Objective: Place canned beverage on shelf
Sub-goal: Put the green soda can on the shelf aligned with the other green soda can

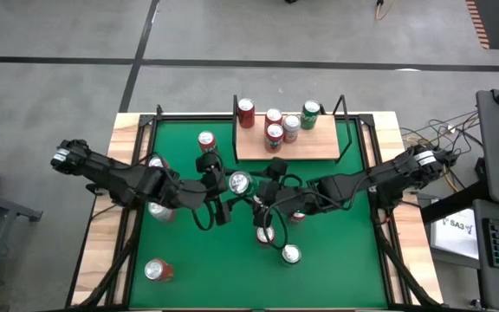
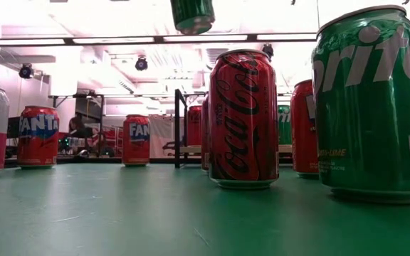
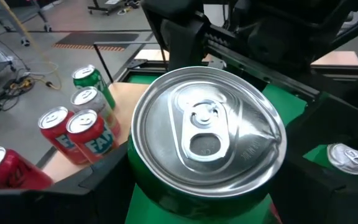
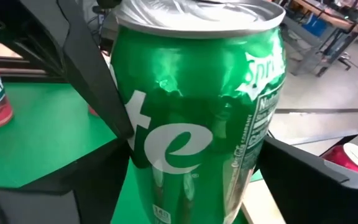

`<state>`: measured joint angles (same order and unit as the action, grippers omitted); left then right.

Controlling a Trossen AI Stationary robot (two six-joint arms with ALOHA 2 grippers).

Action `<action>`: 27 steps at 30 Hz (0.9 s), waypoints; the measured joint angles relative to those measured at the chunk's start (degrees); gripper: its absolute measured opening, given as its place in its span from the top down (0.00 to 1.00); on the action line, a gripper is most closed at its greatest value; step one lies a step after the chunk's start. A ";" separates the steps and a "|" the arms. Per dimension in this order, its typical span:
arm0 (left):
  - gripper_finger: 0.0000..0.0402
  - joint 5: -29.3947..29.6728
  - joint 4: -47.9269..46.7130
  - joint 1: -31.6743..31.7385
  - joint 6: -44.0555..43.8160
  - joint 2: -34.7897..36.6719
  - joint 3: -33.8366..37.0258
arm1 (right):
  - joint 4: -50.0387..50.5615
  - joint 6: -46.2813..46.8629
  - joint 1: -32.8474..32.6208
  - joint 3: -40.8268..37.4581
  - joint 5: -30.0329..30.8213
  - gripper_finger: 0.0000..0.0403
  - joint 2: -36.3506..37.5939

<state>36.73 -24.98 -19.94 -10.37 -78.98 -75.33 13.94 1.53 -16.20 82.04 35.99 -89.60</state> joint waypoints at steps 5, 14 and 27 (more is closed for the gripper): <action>0.29 0.21 0.13 0.02 1.73 0.00 0.00 | 0.08 -0.10 0.45 0.00 0.02 0.32 0.00; 0.28 -0.18 -0.07 0.34 2.38 0.00 0.00 | 0.25 0.84 0.47 0.00 0.09 0.32 0.00; 0.13 -0.42 -0.44 0.39 3.43 0.07 0.07 | 0.60 2.08 0.53 0.00 -0.50 0.32 0.00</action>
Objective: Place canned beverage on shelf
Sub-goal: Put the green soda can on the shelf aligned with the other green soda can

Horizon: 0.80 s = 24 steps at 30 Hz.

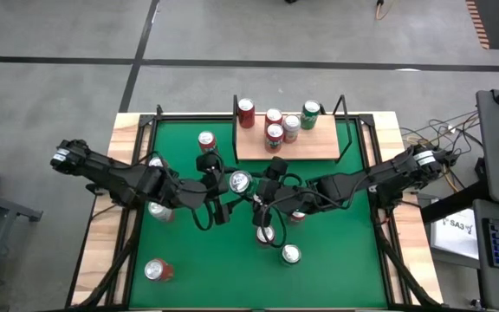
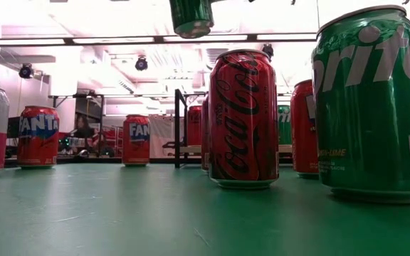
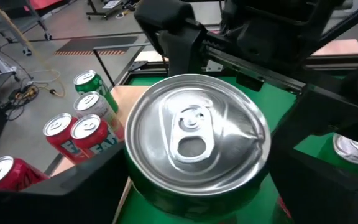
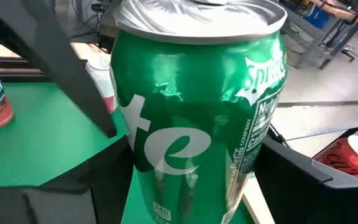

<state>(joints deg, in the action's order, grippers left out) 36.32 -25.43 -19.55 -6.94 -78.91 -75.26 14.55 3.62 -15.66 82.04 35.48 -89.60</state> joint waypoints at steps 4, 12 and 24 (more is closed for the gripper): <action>0.08 -0.85 0.00 0.08 0.36 0.12 0.00 | 0.11 -0.19 0.05 0.00 0.14 0.32 0.00; 0.07 -1.23 -2.46 0.09 4.70 4.65 -1.07 | 9.07 2.08 1.70 0.00 0.89 0.32 3.70; 0.07 -1.38 -2.07 0.09 6.75 11.83 1.54 | 11.63 12.68 5.01 -17.31 6.56 0.32 20.31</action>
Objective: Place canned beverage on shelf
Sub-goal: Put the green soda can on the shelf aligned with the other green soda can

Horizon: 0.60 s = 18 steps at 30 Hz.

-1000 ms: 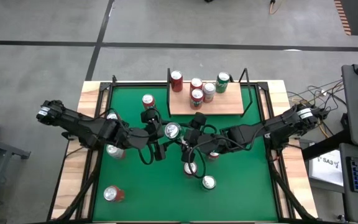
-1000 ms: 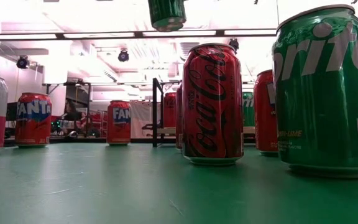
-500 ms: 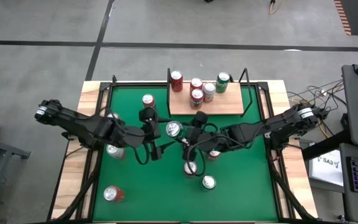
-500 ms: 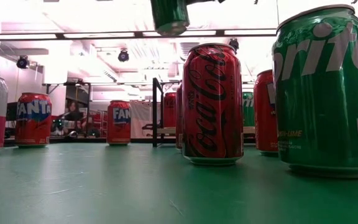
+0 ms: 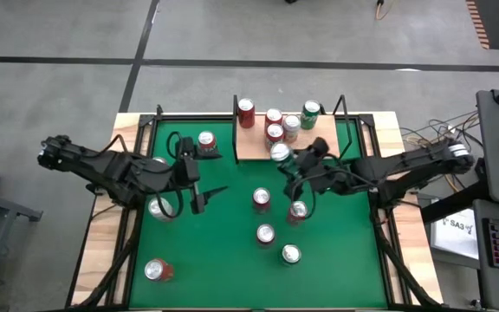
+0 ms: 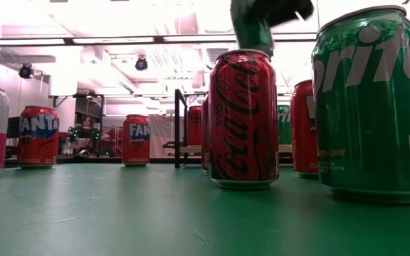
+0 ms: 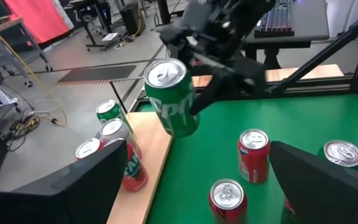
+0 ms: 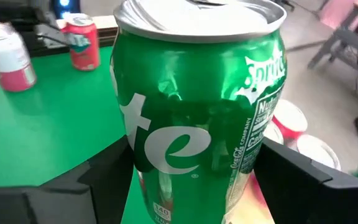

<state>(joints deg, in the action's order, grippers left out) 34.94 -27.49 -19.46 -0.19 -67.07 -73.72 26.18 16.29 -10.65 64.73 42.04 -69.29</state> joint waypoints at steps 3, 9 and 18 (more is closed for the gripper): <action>0.07 0.00 0.10 0.00 0.76 0.09 0.01 | -5.71 1.31 1.20 -8.30 0.22 0.32 5.22; 0.07 -0.02 0.45 0.01 2.79 -0.78 0.02 | -15.08 6.99 4.46 -23.07 1.45 0.32 13.70; 0.07 -0.01 0.40 0.02 4.23 -1.29 0.05 | -16.14 22.67 8.92 -35.58 8.92 0.32 17.16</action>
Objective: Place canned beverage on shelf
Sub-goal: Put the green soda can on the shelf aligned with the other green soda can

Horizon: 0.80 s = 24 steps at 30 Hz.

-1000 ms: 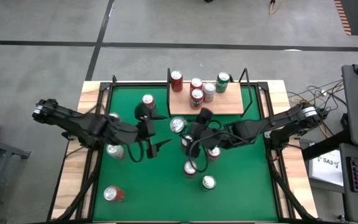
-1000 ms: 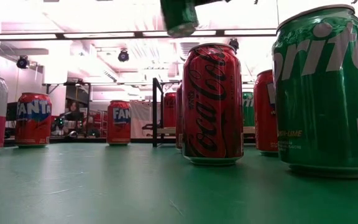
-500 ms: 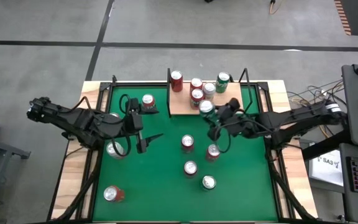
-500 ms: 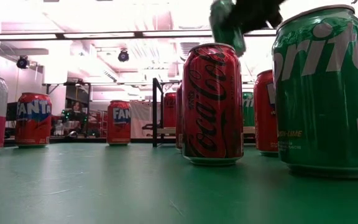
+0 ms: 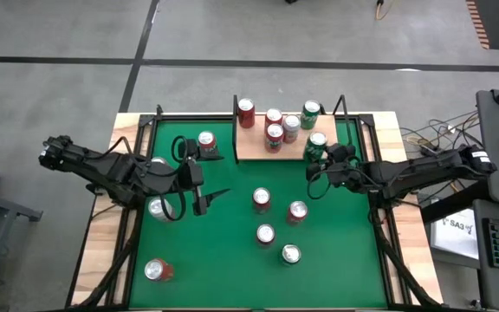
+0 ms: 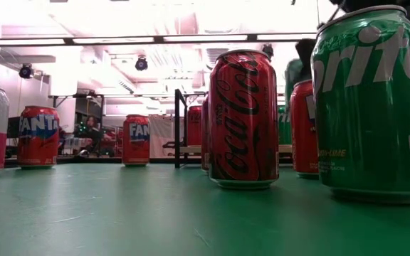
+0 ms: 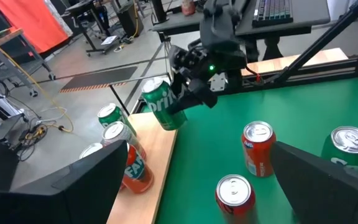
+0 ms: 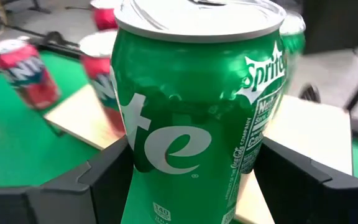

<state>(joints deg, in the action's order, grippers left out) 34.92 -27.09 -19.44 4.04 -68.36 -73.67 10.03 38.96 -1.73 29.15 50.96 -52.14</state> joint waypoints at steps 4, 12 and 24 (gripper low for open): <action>0.07 -0.29 0.04 0.01 1.36 0.00 0.16 | -0.14 2.05 1.11 -1.79 0.07 0.32 -0.96; 0.07 -4.48 5.01 0.02 1.57 0.40 5.67 | -0.56 1.65 3.82 -1.97 0.55 0.30 -4.00; 0.07 -9.84 23.62 0.00 1.15 3.38 19.04 | -0.58 1.48 5.15 -1.97 1.79 0.30 -4.72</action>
<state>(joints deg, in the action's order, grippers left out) 25.09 -3.48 -19.44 5.19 -64.98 -54.63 9.46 40.45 3.42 27.18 52.75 -56.86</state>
